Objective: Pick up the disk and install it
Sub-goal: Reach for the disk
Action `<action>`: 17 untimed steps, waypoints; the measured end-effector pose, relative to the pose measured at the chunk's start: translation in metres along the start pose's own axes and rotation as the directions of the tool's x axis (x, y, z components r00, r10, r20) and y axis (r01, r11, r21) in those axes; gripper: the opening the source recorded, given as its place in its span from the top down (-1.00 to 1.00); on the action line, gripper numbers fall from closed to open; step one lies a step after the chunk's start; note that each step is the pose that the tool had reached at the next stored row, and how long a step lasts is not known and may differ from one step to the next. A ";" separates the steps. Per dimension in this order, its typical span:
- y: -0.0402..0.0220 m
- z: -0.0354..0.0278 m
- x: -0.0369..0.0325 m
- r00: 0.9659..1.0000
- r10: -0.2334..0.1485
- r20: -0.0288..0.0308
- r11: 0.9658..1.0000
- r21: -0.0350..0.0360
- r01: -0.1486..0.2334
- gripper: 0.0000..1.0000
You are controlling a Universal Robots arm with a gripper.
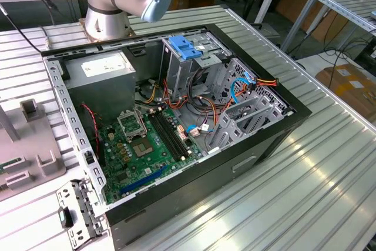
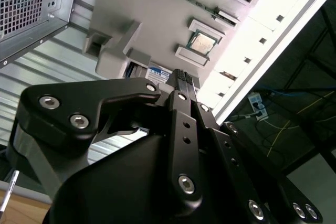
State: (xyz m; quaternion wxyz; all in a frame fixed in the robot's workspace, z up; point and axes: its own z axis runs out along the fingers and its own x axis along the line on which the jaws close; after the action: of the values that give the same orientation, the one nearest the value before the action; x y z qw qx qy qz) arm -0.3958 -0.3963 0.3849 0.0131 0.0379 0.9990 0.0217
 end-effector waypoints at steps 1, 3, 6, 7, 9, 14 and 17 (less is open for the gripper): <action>0.0000 0.0001 0.0015 1.000 0.000 0.000 1.000 0.000 0.000 0.79; 0.0000 0.0002 0.0044 1.000 0.000 0.000 1.000 0.000 0.000 0.79; 0.0003 0.0004 0.0084 1.000 0.000 0.000 1.000 0.000 0.000 0.79; 0.0004 0.0005 0.0097 1.000 0.000 0.000 1.000 0.000 0.000 0.79; 0.0010 0.0007 0.0122 1.000 0.000 0.000 1.000 0.000 0.000 0.79; 0.0037 0.0012 0.0152 1.000 0.000 0.000 1.000 0.000 0.000 0.79; 0.0068 0.0017 0.0163 1.000 0.000 0.000 1.000 0.000 0.000 0.79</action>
State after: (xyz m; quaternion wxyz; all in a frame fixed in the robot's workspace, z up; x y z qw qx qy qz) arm -0.4115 -0.3882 0.3832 0.0131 0.0378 0.9990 0.0217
